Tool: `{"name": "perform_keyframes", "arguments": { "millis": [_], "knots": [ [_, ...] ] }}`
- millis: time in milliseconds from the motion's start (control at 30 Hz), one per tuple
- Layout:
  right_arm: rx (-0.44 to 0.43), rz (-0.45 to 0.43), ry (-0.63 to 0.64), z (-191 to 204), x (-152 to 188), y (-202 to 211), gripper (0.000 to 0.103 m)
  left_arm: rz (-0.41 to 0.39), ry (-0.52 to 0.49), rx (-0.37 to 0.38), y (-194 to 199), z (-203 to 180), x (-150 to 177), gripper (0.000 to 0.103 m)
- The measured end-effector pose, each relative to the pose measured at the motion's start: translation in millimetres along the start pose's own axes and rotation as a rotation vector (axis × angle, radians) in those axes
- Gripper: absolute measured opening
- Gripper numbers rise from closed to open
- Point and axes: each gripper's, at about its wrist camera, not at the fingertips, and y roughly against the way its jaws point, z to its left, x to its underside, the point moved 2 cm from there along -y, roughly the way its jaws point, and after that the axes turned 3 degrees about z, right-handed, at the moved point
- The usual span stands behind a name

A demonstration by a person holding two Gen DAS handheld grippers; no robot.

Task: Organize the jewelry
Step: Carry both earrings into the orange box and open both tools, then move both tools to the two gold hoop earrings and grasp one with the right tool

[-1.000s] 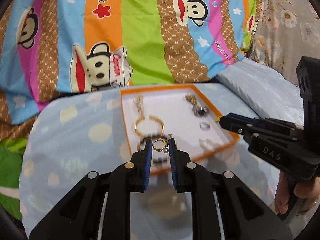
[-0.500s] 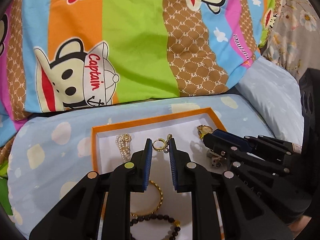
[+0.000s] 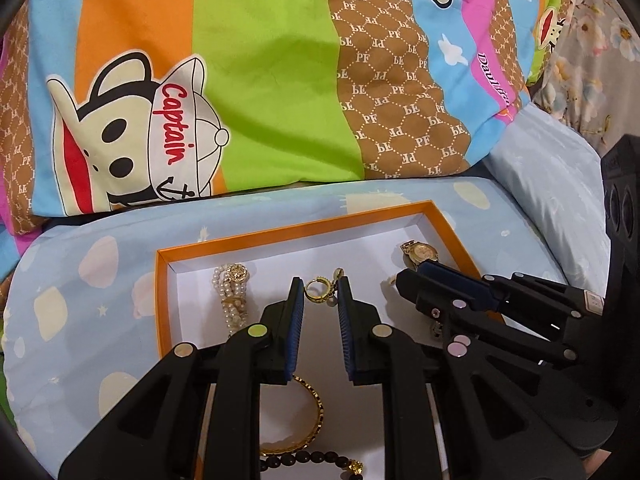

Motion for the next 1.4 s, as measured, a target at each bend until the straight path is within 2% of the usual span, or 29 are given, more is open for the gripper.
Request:
{"name": "perform_keyframes", "arguments": {
  "millis": [200,300,433,533,733,933,967,1033,1200,1267,1400],
  "knots": [
    [0.0,-0.021,0.002,-1,0,5,0.015,-0.009,0.012,-0.003,2,3,0,0.024],
    [0.004,-0.035,0.0,-2,1,10,0.015,-0.028,0.019,-0.011,6,5,0,0.025],
    [0.032,-0.089,0.012,-2,10,35,0.015,-0.074,0.031,-0.021,21,10,2,0.025],
    [0.06,-0.143,0.036,1,24,64,0.015,-0.129,0.03,-0.026,50,12,14,0.025],
    [0.087,-0.214,0.081,12,73,125,0.015,-0.172,-0.015,-0.015,97,4,61,0.025],
    [0.097,-0.214,0.119,27,140,162,0.016,-0.172,-0.053,-0.011,130,-10,127,0.026],
    [0.096,-0.207,0.122,29,152,165,0.016,-0.17,-0.059,-0.011,132,-13,136,0.026],
    [0.074,-0.185,0.115,31,175,167,0.017,-0.164,-0.067,-0.014,136,-18,152,0.035],
    [0.009,-0.129,0.102,38,220,163,0.017,-0.142,-0.082,0.006,139,-31,189,0.036],
    [-0.01,-0.11,0.102,42,231,159,0.017,-0.128,-0.087,0.002,135,-35,197,0.04],
    [0.003,-0.091,0.123,51,245,151,0.019,-0.102,-0.071,0.0,127,-37,209,0.041]
  ]
}}
